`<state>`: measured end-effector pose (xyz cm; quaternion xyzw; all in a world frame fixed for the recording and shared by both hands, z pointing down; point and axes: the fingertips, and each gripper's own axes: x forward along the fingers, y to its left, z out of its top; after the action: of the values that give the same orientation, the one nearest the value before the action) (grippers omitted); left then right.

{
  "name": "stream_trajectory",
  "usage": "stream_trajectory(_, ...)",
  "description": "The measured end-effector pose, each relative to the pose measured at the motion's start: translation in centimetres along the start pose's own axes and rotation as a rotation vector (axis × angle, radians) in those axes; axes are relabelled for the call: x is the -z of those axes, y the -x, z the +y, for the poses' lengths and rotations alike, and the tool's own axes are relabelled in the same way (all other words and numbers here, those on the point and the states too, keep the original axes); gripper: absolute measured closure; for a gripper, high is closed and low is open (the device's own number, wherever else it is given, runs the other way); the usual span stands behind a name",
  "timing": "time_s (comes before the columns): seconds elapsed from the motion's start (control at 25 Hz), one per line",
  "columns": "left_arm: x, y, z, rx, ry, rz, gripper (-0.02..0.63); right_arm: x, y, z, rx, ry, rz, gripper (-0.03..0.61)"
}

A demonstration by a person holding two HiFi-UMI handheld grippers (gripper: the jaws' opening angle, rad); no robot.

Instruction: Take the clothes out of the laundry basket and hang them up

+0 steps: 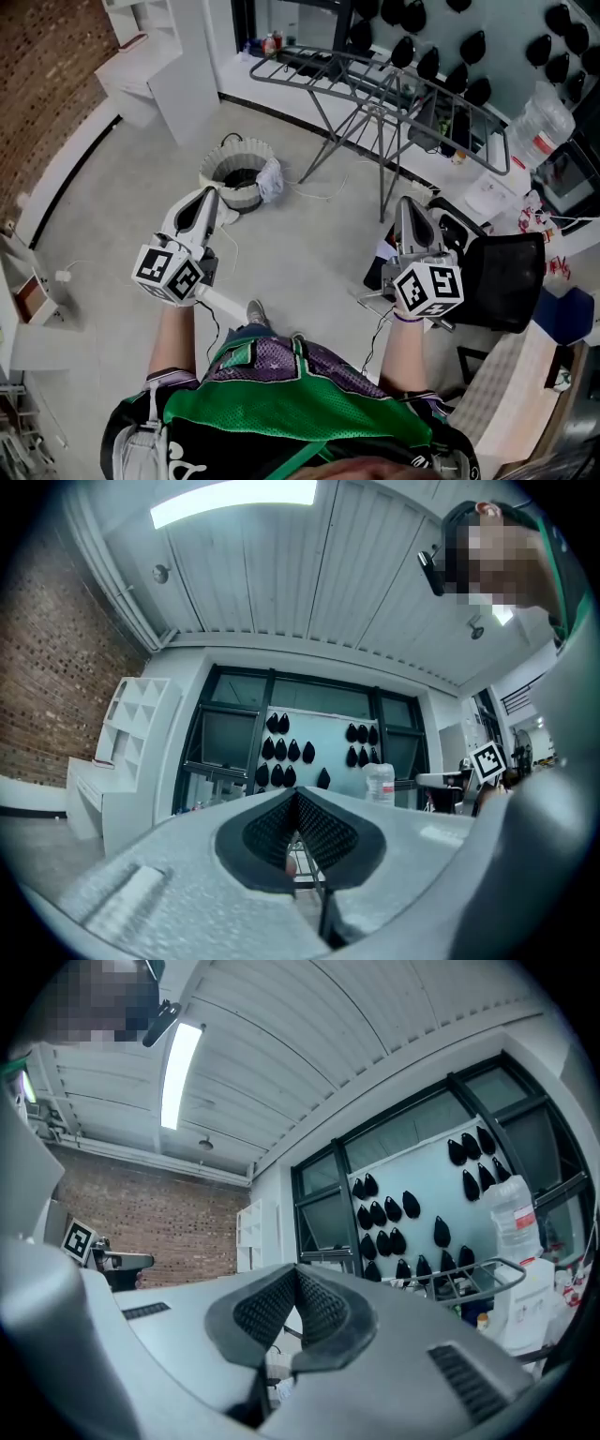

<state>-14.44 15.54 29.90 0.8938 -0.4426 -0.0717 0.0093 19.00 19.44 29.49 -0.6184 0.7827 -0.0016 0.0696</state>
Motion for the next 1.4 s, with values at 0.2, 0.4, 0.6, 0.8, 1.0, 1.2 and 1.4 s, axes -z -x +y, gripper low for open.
stream_trajectory(0.2,-0.3,-0.6,5.0,-0.033,-0.004,-0.001,0.597,0.3,-5.8,2.7,-0.036,0.008,-0.001,0.578)
stream_trajectory(0.4,-0.7,-1.0,11.0,-0.051,-0.014,-0.008,0.597,1.2,-11.8,6.6,-0.066,0.003,0.007,0.578)
stream_trajectory(0.6,-1.1,-1.9,16.8,-0.059,-0.020,-0.015,0.597,1.4,-17.2,9.8,-0.079,0.018,0.002,0.578)
stream_trajectory(0.8,-1.0,-2.8,21.5,-0.051,-0.014,-0.018,0.597,1.8,-21.5,12.8,-0.080,0.036,-0.002,0.578)
stream_trajectory(1.0,-0.4,-3.9,24.8,-0.023,-0.016,-0.010,0.597,2.5,-24.9,15.1,-0.069,0.061,0.007,0.578)
stream_trajectory(1.2,0.5,-5.3,26.4,-0.016,0.013,-0.011,0.597,3.6,-27.0,15.4,-0.065,0.071,0.022,0.577)
stream_trajectory(1.4,1.2,-7.5,27.0,-0.015,0.027,-0.017,0.597,4.3,-29.8,14.8,-0.094,0.070,0.022,0.577)
